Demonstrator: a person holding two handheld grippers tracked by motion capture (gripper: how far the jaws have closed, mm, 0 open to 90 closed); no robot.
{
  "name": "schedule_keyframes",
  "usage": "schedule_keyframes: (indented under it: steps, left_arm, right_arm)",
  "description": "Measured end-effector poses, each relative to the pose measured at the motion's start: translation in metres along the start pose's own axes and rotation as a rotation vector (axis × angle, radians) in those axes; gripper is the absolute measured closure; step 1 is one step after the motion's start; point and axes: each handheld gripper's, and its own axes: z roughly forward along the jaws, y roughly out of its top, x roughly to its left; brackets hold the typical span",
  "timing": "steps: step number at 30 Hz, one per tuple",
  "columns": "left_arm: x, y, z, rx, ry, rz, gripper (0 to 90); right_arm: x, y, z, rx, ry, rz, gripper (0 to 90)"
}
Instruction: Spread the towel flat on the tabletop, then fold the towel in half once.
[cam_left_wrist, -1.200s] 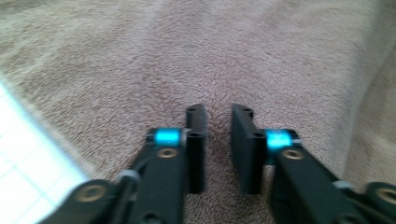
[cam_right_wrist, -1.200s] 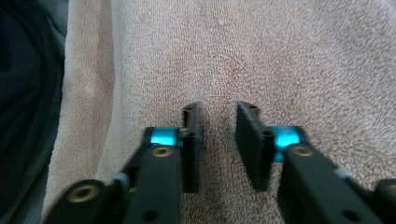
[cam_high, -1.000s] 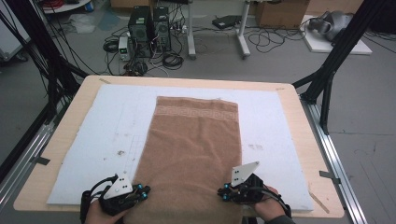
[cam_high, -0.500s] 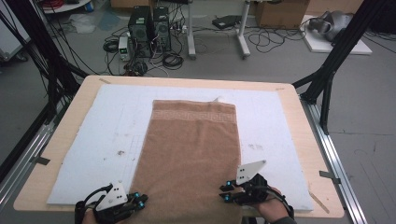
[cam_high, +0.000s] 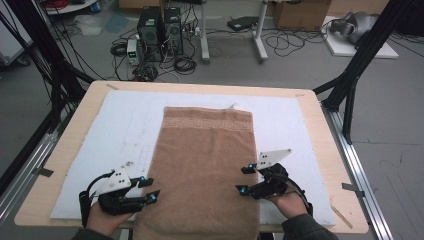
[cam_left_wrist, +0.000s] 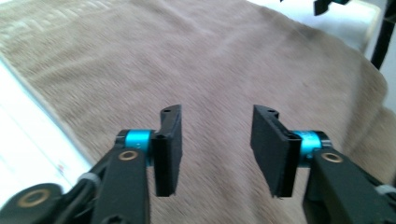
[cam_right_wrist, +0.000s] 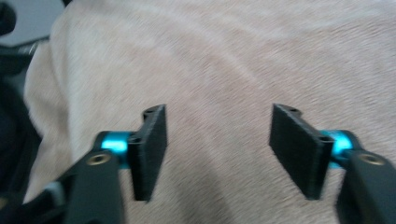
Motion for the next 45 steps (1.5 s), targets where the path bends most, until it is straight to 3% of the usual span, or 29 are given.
schedule_keyframes:
  steps: [8, 14, 19, 22, 30, 35, 39, 43, 45]
  left_arm:
    - [0.026, 0.022, 0.012, -0.002, 0.029, -0.039, 31.6]
    - [0.044, 0.038, 0.016, -0.001, 0.052, -0.047, 31.1]
    - [0.051, 0.047, 0.020, 0.001, 0.084, -0.020, 31.4]
    - [0.056, 0.051, 0.023, -0.006, 0.076, -0.020, 31.2]
    - [0.078, 0.075, 0.038, -0.010, 0.094, -0.034, 31.7]
    - [0.099, 0.093, 0.049, -0.025, 0.137, -0.042, 33.1]
    - [0.116, 0.091, 0.064, -0.040, 0.154, -0.053, 36.5]
    - [0.129, 0.082, 0.081, 0.015, 0.152, -0.070, 37.3]
    - [0.132, 0.078, 0.088, 0.041, 0.156, -0.072, 38.9]
  right_arm:
    - [-0.025, 0.010, -0.005, -0.019, -0.055, 0.043, 24.4]
    - [-0.038, 0.019, -0.010, -0.023, -0.075, 0.051, 23.0]
    - [-0.047, 0.024, -0.012, -0.022, -0.086, 0.051, 22.9]
    - [-0.053, 0.028, -0.010, -0.005, -0.096, 0.044, 22.9]
    - [-0.085, 0.049, -0.009, 0.016, -0.135, 0.059, 22.9]
    - [-0.106, 0.066, -0.013, 0.003, -0.165, 0.066, 23.9]
    - [-0.124, 0.068, -0.008, 0.008, -0.206, 0.094, 25.2]
    - [-0.138, 0.059, 0.006, 0.056, -0.245, 0.131, 28.2]
    - [-0.143, 0.055, 0.012, 0.045, -0.256, 0.137, 30.3]
